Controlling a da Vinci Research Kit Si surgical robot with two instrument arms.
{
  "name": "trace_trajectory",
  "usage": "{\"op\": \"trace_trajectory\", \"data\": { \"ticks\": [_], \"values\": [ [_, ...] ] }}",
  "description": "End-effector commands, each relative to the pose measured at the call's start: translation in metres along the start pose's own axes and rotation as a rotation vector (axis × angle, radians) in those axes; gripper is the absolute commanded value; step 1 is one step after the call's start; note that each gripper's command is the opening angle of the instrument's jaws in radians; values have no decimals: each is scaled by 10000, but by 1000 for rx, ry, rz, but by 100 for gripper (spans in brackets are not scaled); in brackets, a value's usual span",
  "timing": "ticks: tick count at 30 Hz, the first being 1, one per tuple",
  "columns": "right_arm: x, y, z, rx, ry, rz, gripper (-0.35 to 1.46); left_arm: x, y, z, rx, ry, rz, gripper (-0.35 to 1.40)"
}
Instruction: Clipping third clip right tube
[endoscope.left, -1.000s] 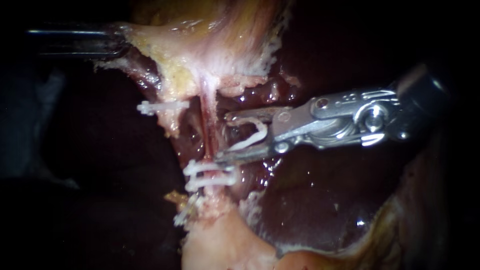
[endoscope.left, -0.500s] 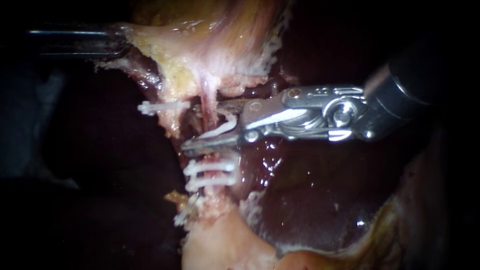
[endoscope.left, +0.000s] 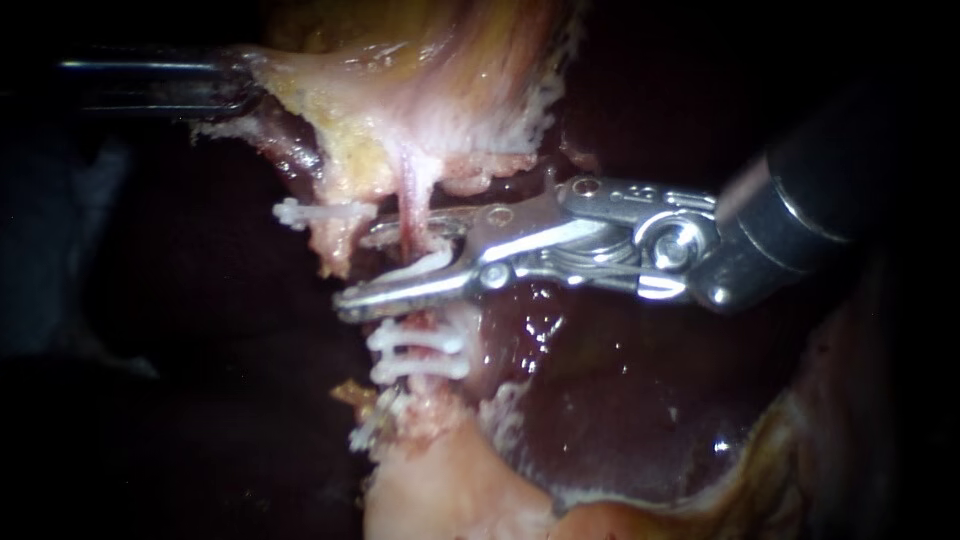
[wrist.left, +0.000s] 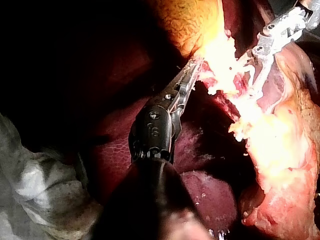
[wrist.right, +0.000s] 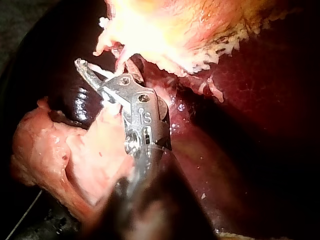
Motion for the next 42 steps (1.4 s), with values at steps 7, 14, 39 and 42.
{"op": "trace_trajectory", "data": {
  "ticks": [7, 14, 39, 42],
  "values": [
    [17, -20, 1, 62, 24, -2, 45, -1, 0, 0, 1, 0, 0, -35],
    [23, -22, -3, 65, 28, 0, 42, -1, 0, 0, 1, 0, 0, -35],
    [14, -14, -18, 72, 32, 139, -35, -1, 0, 0, 1, 0, 0, -35],
    [14, -15, -19, 57, 41, 139, -35, -1, 0, 0, 1, 0, 0, -35]
  ]
}}
